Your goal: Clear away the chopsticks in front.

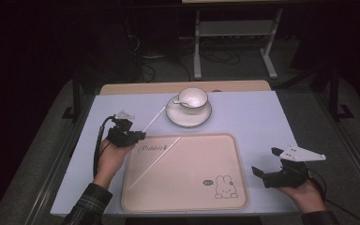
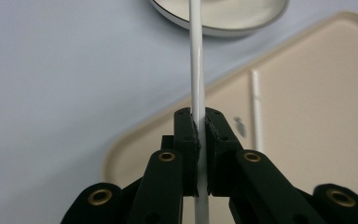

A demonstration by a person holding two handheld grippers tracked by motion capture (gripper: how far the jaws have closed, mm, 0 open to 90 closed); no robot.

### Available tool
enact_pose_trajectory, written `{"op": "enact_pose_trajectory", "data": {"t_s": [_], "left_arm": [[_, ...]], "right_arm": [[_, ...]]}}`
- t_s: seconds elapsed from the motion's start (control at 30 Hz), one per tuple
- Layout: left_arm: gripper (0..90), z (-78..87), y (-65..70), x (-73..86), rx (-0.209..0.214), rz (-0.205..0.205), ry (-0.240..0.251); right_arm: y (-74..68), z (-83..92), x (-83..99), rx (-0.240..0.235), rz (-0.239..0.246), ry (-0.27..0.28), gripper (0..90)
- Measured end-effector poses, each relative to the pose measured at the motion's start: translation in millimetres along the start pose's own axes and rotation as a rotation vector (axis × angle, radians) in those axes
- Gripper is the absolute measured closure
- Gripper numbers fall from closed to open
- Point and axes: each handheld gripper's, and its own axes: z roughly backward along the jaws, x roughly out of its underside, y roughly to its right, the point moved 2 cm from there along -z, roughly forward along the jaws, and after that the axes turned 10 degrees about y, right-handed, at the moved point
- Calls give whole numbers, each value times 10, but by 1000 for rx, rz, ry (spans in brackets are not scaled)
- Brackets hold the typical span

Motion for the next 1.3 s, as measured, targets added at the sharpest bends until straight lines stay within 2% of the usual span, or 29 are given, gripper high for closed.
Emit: {"op": "enact_pose_trajectory", "data": {"t_s": [0.23,0.3,0.43,0.5,0.6,0.63,0.87,1.3], "left_arm": [[842,8,321,252,61,-17,-47],[842,-16,395,322,82,-8,-62],[842,-66,500,420,106,-13,-96],[841,-100,540,452,106,-29,-115],[841,-155,541,473,99,-26,-128],[840,-178,543,486,89,-31,-136],[840,-246,593,520,86,-58,-168],[831,-240,580,529,84,-52,-166]], "right_arm": [[-4,-2,-3,-1,1,0,0],[-8,-2,-3,0,1,-1,0],[-11,1,-5,-1,3,1,0],[-10,1,-4,-1,3,1,0],[-12,-1,-5,-1,2,-1,0],[-13,-2,-5,-2,4,0,0],[-16,-6,-6,-4,5,-2,0],[-15,-4,-6,-3,5,-2,0]]}}
